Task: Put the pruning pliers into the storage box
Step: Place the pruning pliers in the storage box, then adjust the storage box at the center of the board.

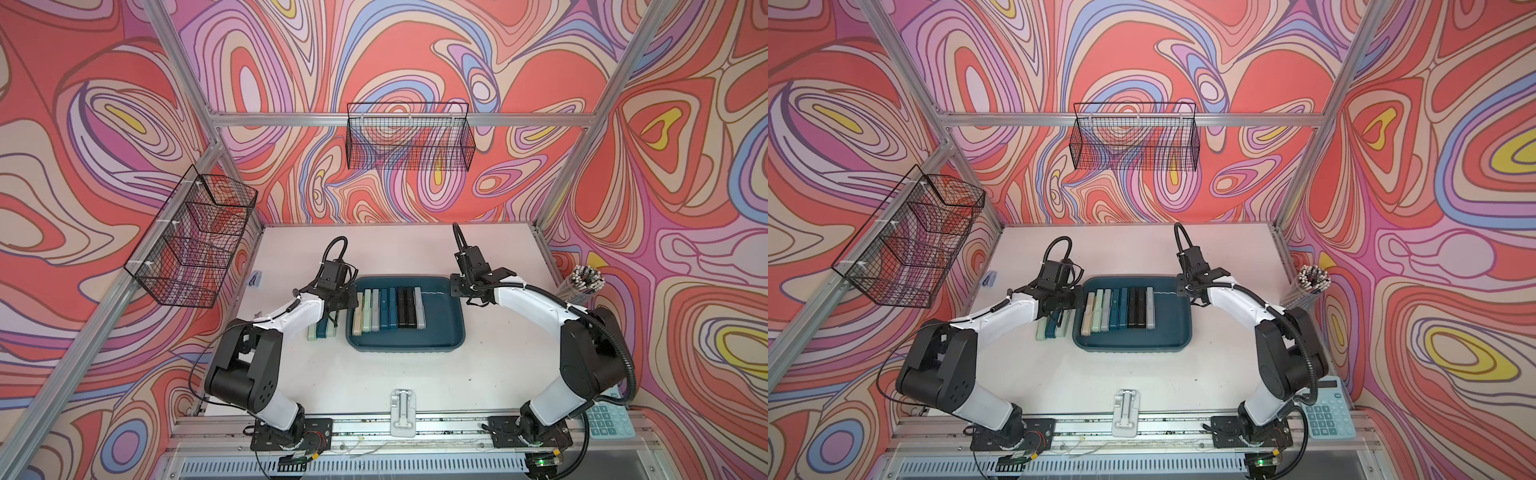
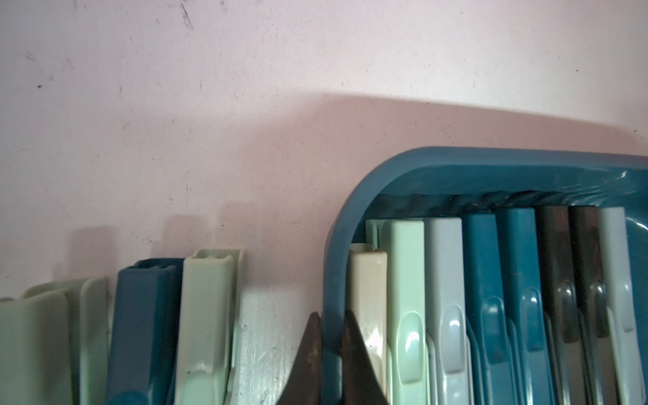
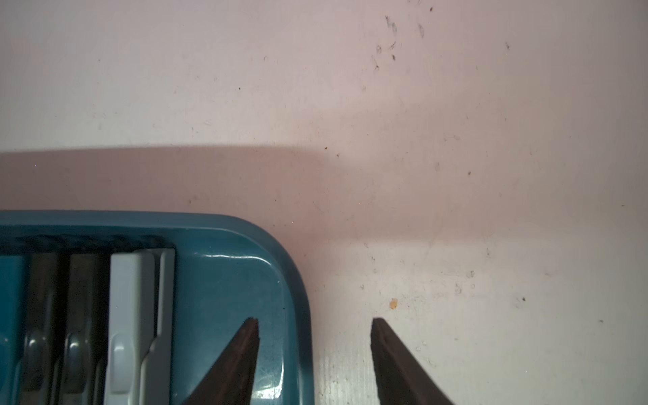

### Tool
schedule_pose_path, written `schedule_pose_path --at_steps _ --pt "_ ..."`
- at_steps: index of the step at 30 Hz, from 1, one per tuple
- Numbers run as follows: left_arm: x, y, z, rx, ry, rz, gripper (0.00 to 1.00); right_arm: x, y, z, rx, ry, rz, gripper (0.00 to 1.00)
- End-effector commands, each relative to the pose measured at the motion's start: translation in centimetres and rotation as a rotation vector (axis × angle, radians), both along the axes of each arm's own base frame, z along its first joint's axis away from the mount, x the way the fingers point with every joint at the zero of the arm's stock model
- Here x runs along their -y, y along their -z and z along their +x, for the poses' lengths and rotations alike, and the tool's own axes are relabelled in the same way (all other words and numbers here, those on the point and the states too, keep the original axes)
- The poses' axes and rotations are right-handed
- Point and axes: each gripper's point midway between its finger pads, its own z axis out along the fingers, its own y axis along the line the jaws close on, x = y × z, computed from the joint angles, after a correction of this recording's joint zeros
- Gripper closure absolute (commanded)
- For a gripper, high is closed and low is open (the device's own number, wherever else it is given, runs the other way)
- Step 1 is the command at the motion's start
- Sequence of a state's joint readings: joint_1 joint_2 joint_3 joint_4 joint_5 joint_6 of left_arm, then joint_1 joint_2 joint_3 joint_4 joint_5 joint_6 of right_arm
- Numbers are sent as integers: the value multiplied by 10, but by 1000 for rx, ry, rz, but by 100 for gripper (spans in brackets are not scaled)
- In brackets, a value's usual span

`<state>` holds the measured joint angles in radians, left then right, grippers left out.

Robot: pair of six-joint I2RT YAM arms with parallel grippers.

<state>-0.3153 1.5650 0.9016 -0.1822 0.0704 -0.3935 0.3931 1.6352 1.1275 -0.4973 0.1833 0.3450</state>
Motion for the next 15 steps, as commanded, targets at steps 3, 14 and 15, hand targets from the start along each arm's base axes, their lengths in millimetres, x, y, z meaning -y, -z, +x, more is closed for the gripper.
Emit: schedule_pose_path --at_steps 3,14,15 --pt "7 -12 7 27 10 -15 91 2 28 -15 -75 -39 -17 50" --pt "-1 -16 3 31 -4 13 80 19 41 -7 -67 11 -10 82" --pt "-1 -15 2 29 -7 12 77 22 41 -6 -66 16 -10 84"
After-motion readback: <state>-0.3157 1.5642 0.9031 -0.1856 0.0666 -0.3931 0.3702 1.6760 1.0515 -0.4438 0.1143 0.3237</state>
